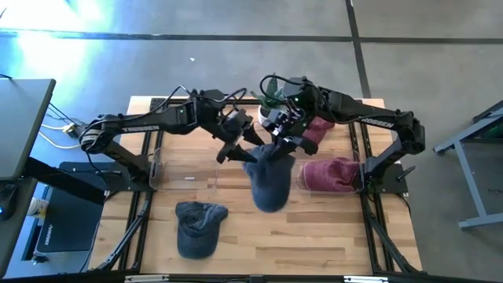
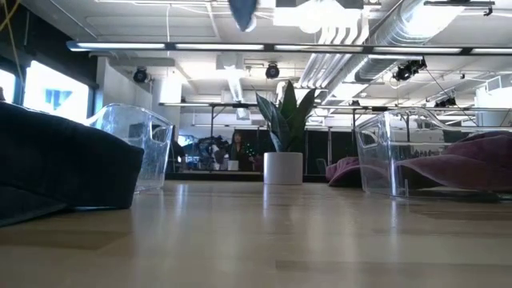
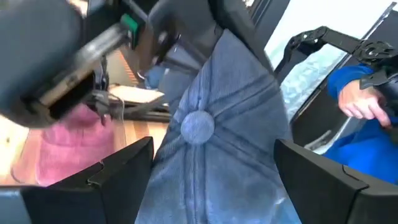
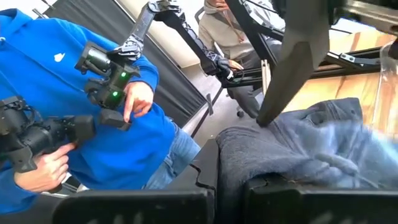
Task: Pick & Place hat
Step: Put the top blue cap into the left transparent bin
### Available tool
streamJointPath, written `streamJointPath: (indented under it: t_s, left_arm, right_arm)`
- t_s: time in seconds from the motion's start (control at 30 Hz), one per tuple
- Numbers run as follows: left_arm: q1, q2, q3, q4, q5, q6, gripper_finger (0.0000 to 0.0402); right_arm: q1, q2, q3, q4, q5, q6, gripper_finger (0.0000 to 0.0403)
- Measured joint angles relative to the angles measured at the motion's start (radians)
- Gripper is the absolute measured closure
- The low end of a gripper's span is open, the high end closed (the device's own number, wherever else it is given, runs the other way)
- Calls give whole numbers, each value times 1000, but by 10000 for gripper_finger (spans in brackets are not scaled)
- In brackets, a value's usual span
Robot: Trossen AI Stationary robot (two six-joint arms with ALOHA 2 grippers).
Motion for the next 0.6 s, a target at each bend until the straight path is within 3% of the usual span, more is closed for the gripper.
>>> streamJointPath:
  t_s: [0.3,0.6]
  left_arm:
    - [0,17,3,18,-60,16,74]
    - [-7,59,1,27,-13,2,74]
  right_arm:
    - [1,-1,0,0,16,-1,397]
    - [3,-2,0,-3,16,-2,394]
